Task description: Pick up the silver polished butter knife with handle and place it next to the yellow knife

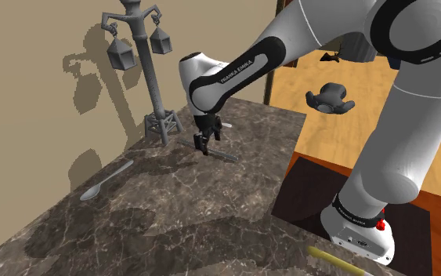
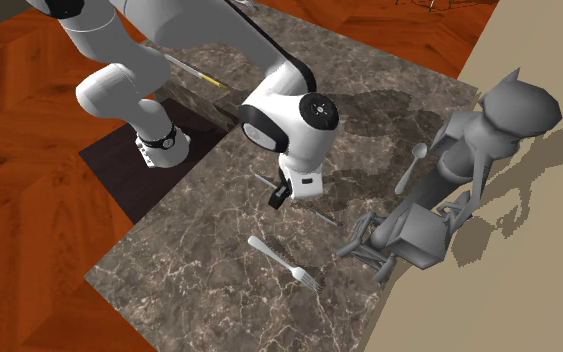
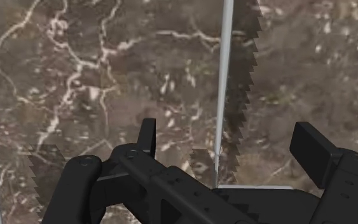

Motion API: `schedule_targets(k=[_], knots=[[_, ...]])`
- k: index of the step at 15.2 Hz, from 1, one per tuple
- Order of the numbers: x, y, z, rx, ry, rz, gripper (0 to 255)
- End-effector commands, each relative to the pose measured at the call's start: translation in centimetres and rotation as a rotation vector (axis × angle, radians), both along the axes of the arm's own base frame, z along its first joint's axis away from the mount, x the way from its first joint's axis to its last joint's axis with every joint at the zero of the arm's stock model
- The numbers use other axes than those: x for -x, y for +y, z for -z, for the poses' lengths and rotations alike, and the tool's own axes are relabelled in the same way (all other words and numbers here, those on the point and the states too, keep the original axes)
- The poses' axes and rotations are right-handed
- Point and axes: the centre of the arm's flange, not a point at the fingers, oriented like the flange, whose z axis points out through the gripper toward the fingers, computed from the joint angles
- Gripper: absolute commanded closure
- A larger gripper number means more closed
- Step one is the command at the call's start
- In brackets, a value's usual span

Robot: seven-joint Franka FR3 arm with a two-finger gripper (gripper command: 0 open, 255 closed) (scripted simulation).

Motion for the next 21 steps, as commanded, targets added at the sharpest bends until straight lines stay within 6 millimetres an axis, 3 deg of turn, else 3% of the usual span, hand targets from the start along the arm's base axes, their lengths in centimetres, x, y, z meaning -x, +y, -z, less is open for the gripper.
schedule_targets(k=[1,6,7,16,21], knots=[[0.0,0.0,0.2,0.000,0.000,0.000,0],[0.0,0.0,0.2,0.000,0.000,0.000,0],[0.0,0.0,0.2,0.000,0.000,0.000,255],[0.0,0.0,0.2,0.000,0.000,0.000,255],[0.0,0.0,-2.4,0.000,0.000,0.000,255]])
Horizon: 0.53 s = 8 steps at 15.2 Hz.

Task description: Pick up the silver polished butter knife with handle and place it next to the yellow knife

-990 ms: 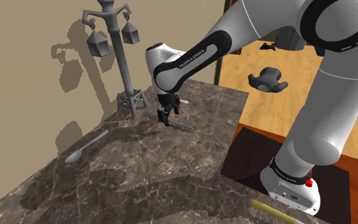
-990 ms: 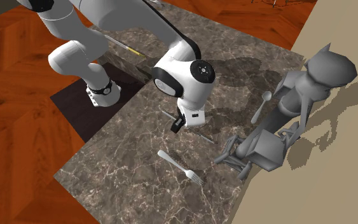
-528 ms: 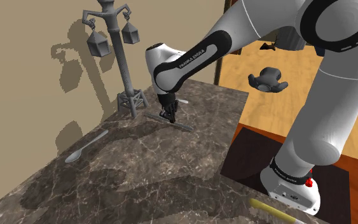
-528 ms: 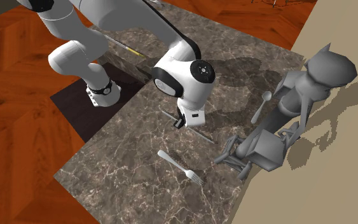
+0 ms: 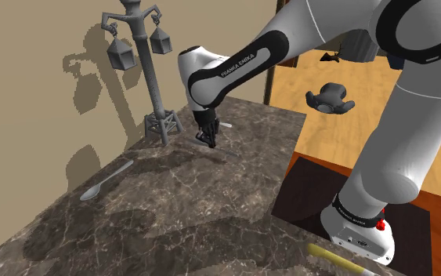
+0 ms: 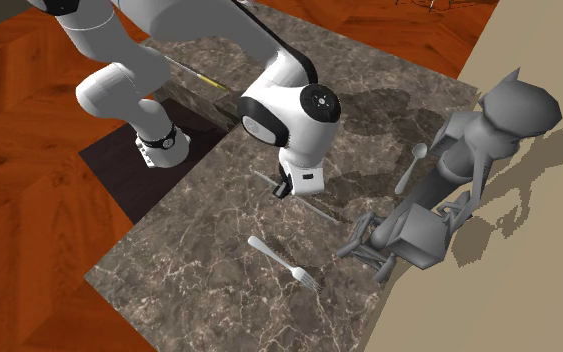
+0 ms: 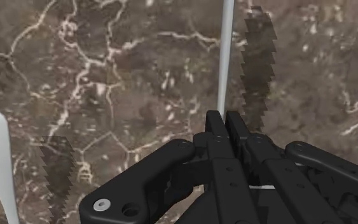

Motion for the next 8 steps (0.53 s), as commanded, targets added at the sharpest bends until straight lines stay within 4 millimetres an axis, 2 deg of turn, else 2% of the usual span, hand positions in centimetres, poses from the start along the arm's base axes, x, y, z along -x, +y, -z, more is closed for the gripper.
schedule_targets(k=[1,8], knots=[[0.0,0.0,-1.2,0.000,0.000,0.000,255],[0.0,0.0,-4.9,0.000,0.000,0.000,255]])
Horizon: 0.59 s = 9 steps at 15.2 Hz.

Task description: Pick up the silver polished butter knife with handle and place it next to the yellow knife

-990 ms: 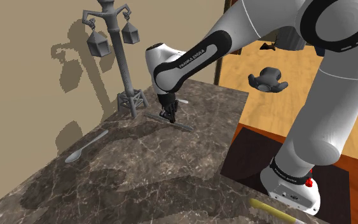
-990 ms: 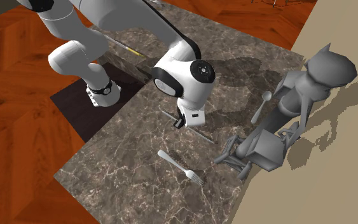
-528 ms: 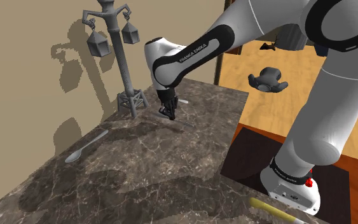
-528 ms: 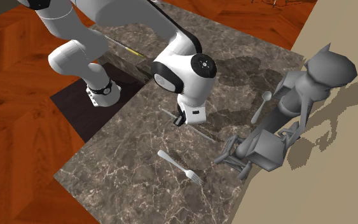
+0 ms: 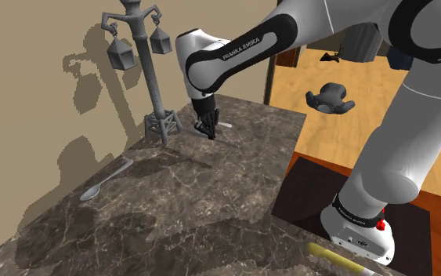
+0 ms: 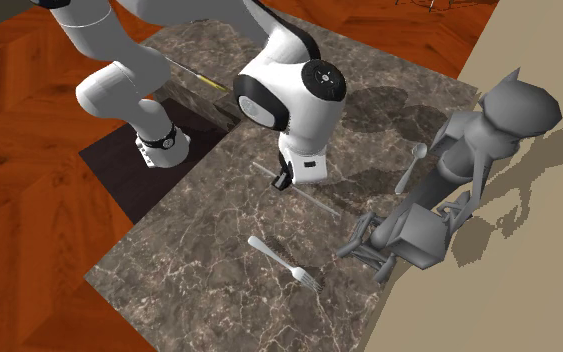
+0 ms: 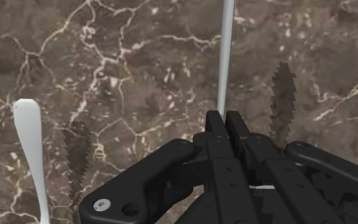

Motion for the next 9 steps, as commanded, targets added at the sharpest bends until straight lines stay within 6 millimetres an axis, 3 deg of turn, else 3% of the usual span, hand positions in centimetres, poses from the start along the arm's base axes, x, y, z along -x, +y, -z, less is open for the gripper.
schedule_targets(k=[1,9], knots=[[-0.1,0.0,-1.1,0.000,0.000,0.000,255],[-0.1,0.0,-5.3,0.000,0.000,0.000,255]])
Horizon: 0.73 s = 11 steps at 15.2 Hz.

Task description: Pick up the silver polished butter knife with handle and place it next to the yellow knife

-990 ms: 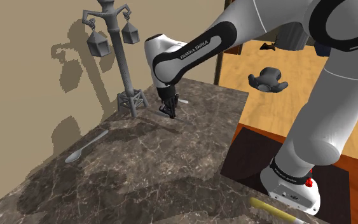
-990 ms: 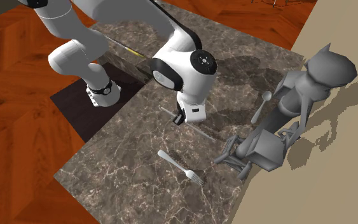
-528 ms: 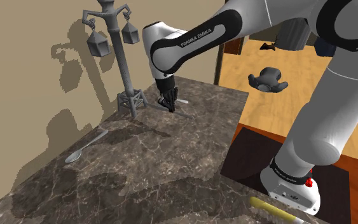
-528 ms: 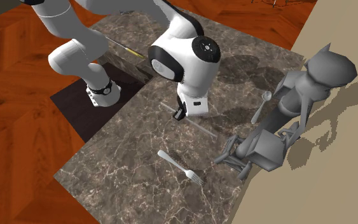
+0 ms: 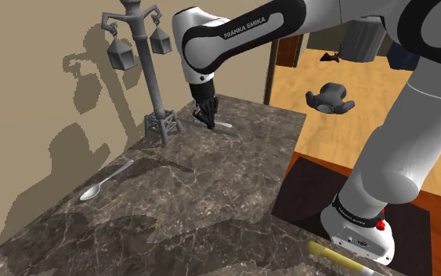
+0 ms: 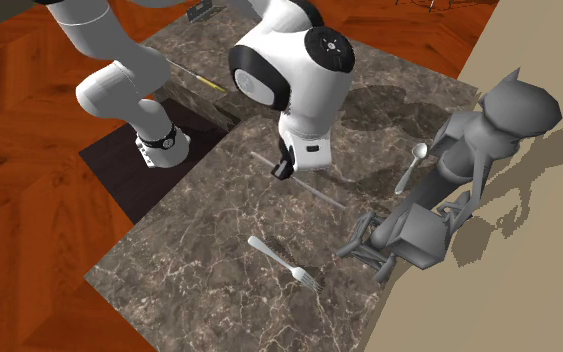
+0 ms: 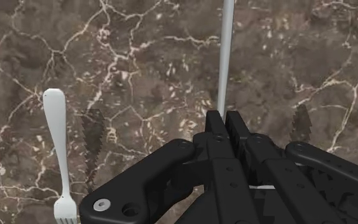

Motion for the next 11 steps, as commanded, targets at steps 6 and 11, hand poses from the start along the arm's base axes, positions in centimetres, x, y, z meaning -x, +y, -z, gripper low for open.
schedule_targets(k=[6,11], knots=[[4.8,2.3,-1.4,0.000,0.000,0.000,255],[10.8,5.1,-1.4,0.000,0.000,0.000,255]])
